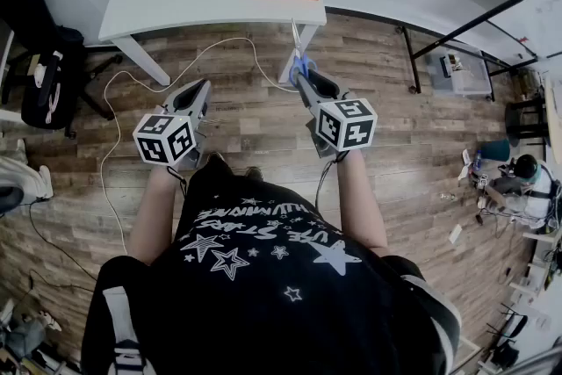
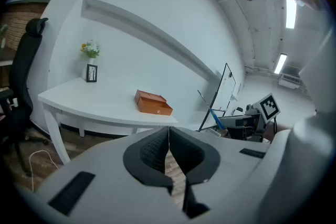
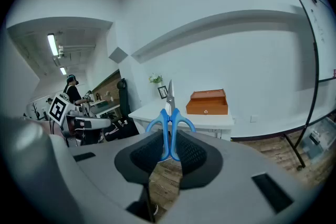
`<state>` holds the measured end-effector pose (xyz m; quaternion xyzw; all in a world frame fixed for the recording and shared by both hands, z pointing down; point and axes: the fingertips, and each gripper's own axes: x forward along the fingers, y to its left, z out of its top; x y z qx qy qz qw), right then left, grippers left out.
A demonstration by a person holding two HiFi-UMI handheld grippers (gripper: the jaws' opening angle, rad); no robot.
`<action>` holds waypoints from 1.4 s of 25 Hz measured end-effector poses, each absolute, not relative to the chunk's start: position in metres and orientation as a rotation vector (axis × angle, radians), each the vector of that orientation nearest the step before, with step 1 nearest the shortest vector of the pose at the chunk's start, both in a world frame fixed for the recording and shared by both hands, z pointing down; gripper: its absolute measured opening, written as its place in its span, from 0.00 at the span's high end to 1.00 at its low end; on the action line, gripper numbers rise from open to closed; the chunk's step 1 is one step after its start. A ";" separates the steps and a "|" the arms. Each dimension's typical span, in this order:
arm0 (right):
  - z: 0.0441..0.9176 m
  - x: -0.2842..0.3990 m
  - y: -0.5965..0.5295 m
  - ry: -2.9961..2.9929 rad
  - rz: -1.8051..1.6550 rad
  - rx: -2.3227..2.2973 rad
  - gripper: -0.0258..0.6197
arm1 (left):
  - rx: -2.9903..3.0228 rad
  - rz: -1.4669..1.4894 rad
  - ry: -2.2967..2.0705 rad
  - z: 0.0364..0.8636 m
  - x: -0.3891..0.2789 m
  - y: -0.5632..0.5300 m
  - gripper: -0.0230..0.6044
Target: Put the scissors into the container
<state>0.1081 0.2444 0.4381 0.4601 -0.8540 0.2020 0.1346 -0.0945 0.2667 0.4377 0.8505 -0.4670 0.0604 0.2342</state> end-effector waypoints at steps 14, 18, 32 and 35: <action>0.456 0.123 0.252 -2.457 0.613 1.319 0.81 | 2.307 0.183 -1.260 0.452 -0.081 0.277 0.93; 0.451 0.122 0.227 -2.447 0.611 1.358 0.81 | 2.314 0.199 -1.249 0.454 -0.091 0.251 0.93; 0.484 0.124 0.056 -2.338 0.669 1.397 0.81 | 2.354 0.245 -1.159 0.479 -0.084 0.054 0.93; 0.494 0.114 0.001 -2.283 0.637 1.381 0.81 | 2.345 0.286 -1.150 0.488 -0.092 -0.001 0.93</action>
